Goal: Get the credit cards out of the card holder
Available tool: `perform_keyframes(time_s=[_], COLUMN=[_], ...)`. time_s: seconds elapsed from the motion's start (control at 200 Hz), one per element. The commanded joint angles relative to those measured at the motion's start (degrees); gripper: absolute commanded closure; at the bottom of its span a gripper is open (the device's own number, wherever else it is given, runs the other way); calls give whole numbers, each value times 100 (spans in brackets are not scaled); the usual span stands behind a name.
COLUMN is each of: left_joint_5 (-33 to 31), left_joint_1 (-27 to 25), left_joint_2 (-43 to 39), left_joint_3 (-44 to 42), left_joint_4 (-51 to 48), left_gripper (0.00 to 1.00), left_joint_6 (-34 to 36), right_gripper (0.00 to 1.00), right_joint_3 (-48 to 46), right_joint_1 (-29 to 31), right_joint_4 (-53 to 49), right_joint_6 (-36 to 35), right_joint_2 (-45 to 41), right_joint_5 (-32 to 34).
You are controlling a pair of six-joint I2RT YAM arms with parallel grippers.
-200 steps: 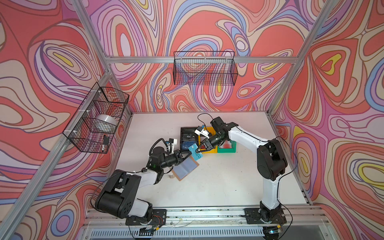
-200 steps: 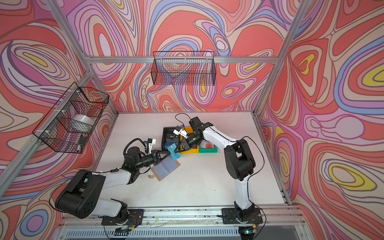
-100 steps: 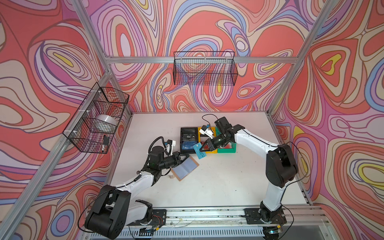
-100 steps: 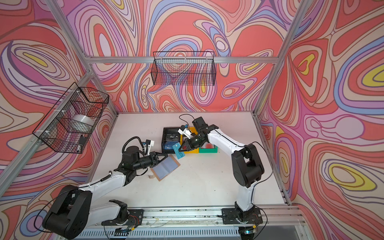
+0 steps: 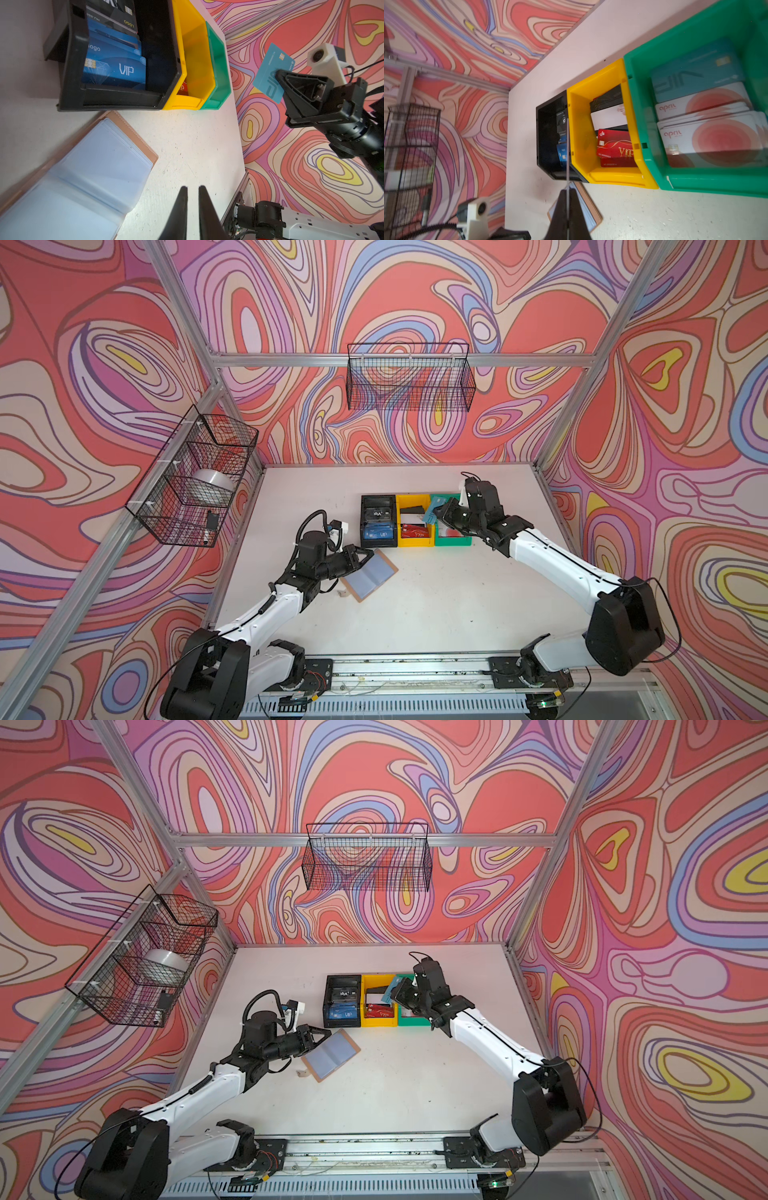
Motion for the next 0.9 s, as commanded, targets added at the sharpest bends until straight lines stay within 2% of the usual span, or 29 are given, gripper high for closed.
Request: perform_keyframes(time_s=[0.0,0.336,0.696,0.761,0.896], left_joint_5=[-84,-193,-284,-290,-309], left_joint_1=[-26,-25,-15,-18,-16], left_joint_2=[-74,-324,-425,-407,-419], left_joint_3=[99,34,22,27,8], left_joint_4=[-158,-322,-500,-509,-517], left_gripper=[85,85,85,85,85], left_joint_6=[97,96,108,105,92], right_gripper=[100,100,100,100,100], right_joint_3=[-162,-793,-1013,-1064,-1086], right_joint_1=[-3,5,0,5,-1], right_joint_4=[242,1124,1897,2016,2188], right_joint_6=[1454,3108,4099,4370,4356], right_joint_2=[-144,-157,417,541,682], right_joint_5=[1107,2298,2014,2111,2387])
